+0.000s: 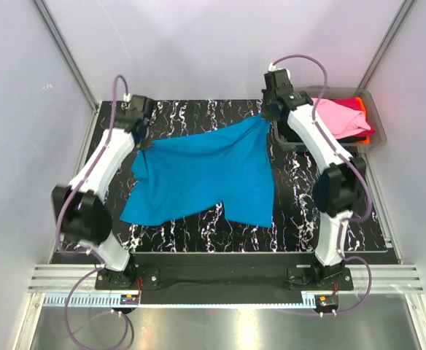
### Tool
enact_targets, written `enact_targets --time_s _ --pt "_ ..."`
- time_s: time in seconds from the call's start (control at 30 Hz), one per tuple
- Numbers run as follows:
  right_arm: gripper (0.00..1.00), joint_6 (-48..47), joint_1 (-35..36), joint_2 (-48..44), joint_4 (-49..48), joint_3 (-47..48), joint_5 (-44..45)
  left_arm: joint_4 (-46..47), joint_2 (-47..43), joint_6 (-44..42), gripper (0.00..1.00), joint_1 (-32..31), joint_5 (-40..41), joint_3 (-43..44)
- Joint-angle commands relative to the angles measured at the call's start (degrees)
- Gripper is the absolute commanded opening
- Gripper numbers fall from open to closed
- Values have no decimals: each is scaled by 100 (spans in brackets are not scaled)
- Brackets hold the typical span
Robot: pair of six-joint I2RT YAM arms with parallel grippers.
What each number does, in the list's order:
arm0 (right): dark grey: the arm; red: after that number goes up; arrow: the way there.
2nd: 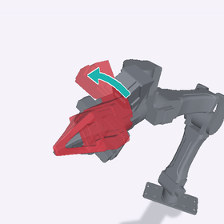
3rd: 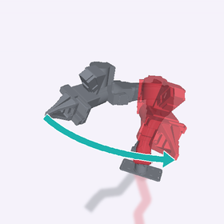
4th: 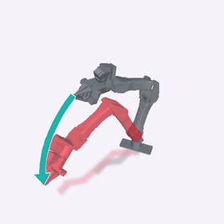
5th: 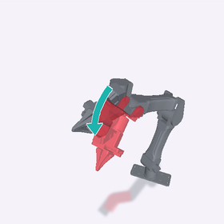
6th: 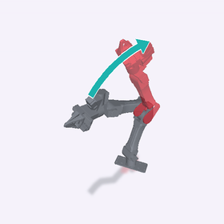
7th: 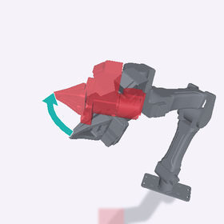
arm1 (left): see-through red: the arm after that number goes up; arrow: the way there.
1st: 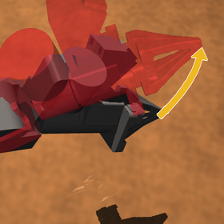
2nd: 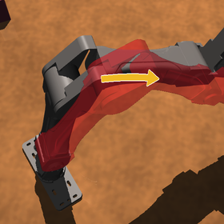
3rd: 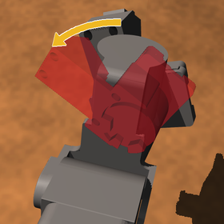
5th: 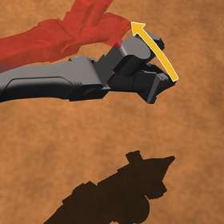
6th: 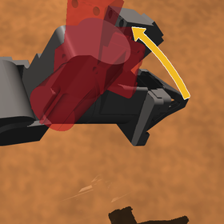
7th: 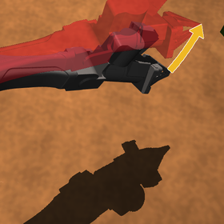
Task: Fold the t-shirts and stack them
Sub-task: Flatten the tshirt out
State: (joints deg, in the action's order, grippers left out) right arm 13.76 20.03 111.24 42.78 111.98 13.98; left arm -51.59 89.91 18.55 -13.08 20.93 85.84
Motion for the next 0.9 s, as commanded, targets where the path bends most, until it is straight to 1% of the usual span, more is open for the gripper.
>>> enact_targets --time_s 0.0,0.03,0.07,0.1,0.13,0.17,0.2,0.23,0.27,0.3,0.33,0.37,0.4,0.43,0.47,0.5,0.53,0.57,0.6,0.63,0.67,0.7,0.73,0.77,0.87 --pt "14 -111 -341 588 -52 1138 -16 10 857 -290 33 191 771 1071" --pt "24 81 -420 740 227 1307 -183 -78 1010 -186 41 279 842 1240" --pt "31 161 -604 802 282 1343 -515 -114 1055 -167 54 323 869 1329" --pt "45 223 -658 759 292 1257 -606 -132 942 -115 63 332 947 1278" --pt "50 250 -702 698 301 1143 -633 -132 819 -1 79 359 1027 1164" --pt "55 250 -729 610 301 863 -572 -114 696 43 85 376 1071 1032" --pt "59 241 -737 392 292 695 -589 -114 529 140 90 385 1158 709" --pt "60 267 -729 268 283 519 -650 -132 214 193 94 403 1177 523" --pt "61 329 -729 -21 283 152 -860 -123 -6 245 94 403 1168 95" --pt "62 381 -729 -154 292 -17 -992 -132 -209 307 93 420 1107 -127" --pt "64 434 -685 -295 370 -184 -1080 -123 -663 542 92 429 1019 -382" --pt "65 443 -650 -600 397 -534 -1221 -114 -894 675 89 508 879 -636" --pt "65 435 -606 -778 423 -746 -1300 -105 -1131 833 87 569 539 -1144" --pt "65 452 -519 -962 424 -948 -1371 -105 -1560 1166 86 613 379 -1418" --pt "65 452 -474 -1312 406 -1368 -1572 -79 -1764 1325 86 701 255 -1935" --pt "65 531 -378 -1463 406 -1746 -1808 -27 -2158 1571 85 780 45 -2157" --pt "65 601 -351 -1613 415 -1750 -1811 17 -2336 1678 85 842 -61 -2394" --pt "64 689 -325 -1901 406 -2150 -2089 53 -2494 1774 84 921 -193 -2788" --pt "64 803 -290 -2061 397 -2381 -2223 140 -2644 1862 83 1008 -499 -2975" --pt "63 1004 -237 -2202 328 -2609 -2328 193 -2915 2029 82 1244 -659 -3142" --pt "62 1084 -71 -2516 283 -3107 -2451 228 -3039 2100 81 1299 -817 -3309" --pt "61 1155 26 -2685 144 -3365 -2470 272 -3162 2248 78 1526 -1106 -3598" --pt "60 1286 140 -2834 73 -3628 -2479 290 -3346 2311 76 1815 -1230 -3740" --pt "59 1348 368 -3106 2 -4118 -2505 290 -3418 2381 74 1931 -1327 -3994" --pt "57 1542 528 -3467 -112 -4841 -2706 238 -3314 2592 72 2064 -1381 -4268"
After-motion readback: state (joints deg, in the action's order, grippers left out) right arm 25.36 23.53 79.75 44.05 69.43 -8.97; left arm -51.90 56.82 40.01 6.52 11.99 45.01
